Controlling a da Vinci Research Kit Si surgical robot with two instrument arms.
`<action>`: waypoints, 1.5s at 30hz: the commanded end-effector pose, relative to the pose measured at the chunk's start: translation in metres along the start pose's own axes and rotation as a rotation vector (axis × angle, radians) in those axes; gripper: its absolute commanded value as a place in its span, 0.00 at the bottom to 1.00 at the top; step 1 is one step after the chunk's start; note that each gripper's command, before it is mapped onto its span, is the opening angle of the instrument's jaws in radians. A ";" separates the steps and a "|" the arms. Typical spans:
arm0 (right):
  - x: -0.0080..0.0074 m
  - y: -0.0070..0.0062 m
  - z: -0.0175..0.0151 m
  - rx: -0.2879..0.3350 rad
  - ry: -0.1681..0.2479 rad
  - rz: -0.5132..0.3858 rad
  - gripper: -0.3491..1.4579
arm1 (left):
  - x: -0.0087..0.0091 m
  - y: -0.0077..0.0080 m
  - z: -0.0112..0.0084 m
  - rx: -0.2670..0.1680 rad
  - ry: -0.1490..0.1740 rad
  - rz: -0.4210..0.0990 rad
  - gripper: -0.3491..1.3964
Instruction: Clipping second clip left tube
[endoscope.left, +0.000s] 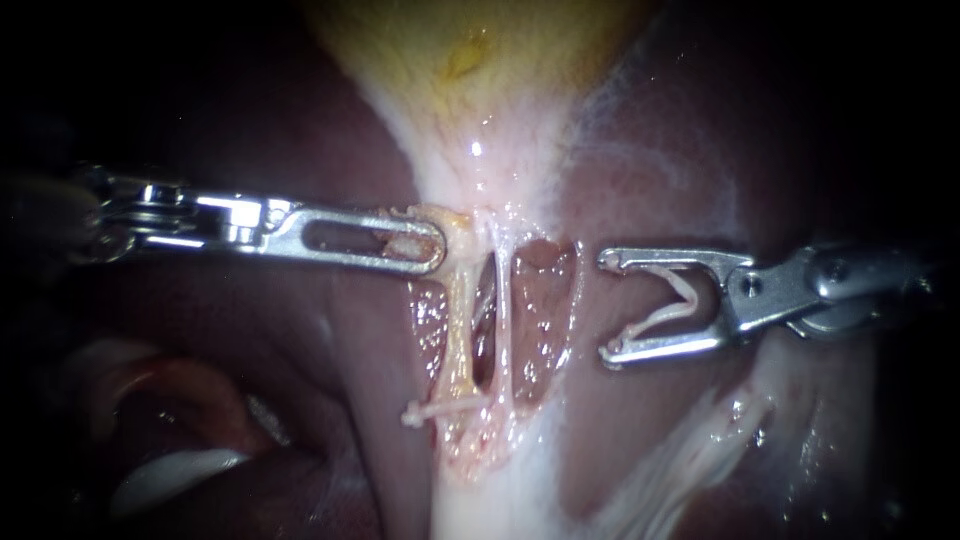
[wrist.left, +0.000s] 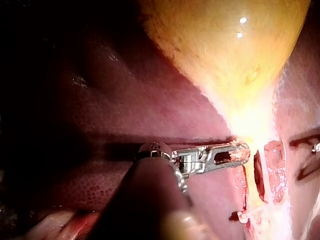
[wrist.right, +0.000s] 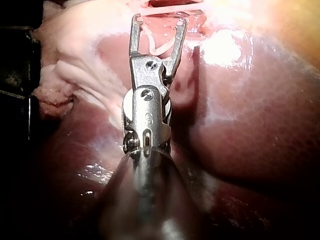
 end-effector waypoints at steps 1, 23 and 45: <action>0.0000 0.0000 0.0001 0.002 0.001 0.000 0.46 | 0.0000 -0.0001 -0.0001 0.000 0.000 0.000 0.00; 0.0008 -0.0003 0.0027 0.009 -0.030 -0.007 0.46 | -0.0007 -0.0049 -0.0063 0.002 -0.001 -0.019 0.00; -0.0035 0.0003 0.0145 0.051 -0.047 0.042 0.45 | -0.0002 -0.0058 -0.0061 -0.004 -0.009 -0.022 0.00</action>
